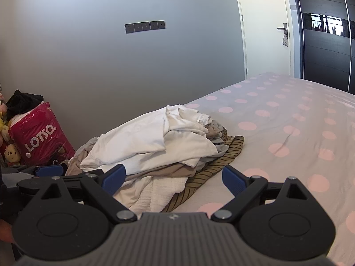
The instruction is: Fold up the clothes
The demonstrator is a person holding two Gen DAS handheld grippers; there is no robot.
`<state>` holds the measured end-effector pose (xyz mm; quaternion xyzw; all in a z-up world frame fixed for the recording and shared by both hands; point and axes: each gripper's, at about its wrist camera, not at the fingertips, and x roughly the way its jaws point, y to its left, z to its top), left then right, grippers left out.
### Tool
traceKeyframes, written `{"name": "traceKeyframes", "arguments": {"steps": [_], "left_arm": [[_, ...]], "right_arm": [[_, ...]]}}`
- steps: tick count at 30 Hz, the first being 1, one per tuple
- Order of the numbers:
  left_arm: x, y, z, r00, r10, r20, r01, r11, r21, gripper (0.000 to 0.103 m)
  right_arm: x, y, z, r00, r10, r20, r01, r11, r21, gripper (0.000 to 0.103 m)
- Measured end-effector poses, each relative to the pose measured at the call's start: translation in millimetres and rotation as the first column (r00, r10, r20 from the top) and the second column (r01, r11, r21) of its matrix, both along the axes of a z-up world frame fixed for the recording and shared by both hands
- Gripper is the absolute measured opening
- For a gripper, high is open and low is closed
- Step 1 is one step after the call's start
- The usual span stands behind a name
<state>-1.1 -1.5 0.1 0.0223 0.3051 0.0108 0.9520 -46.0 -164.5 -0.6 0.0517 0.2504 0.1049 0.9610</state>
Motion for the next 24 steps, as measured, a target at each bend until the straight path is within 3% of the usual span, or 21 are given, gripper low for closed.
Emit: {"name": "traceKeyframes", "arguments": {"steps": [7, 10, 16, 24], "left_arm": [[-10.1, -18.3, 2.1, 0.997, 0.007, 0.073, -0.011, 0.998, 0.057, 0.081], [-14.0, -14.5, 6.3, 0.996, -0.007, 0.094, 0.005, 1.0, 0.029, 0.081], [-6.5, -5.6, 5.2, 0.998, -0.053, 0.035, 0.055, 0.996, -0.064, 0.081], [-7.8, -4.7, 3.7, 0.999, -0.045, 0.026, 0.046, 0.996, -0.07, 0.074]], "right_arm": [[-3.3, -5.2, 4.7, 0.998, -0.052, 0.03, 0.052, 0.999, -0.003, 0.095], [-6.0, -1.4, 1.3, 0.998, -0.064, 0.028, 0.064, 0.998, 0.017, 0.095], [-6.6, 5.7, -2.2, 0.997, -0.074, 0.027, 0.073, 0.997, 0.013, 0.095], [-6.5, 10.9, -2.5, 0.997, -0.067, 0.032, 0.067, 0.998, -0.001, 0.095]]}}
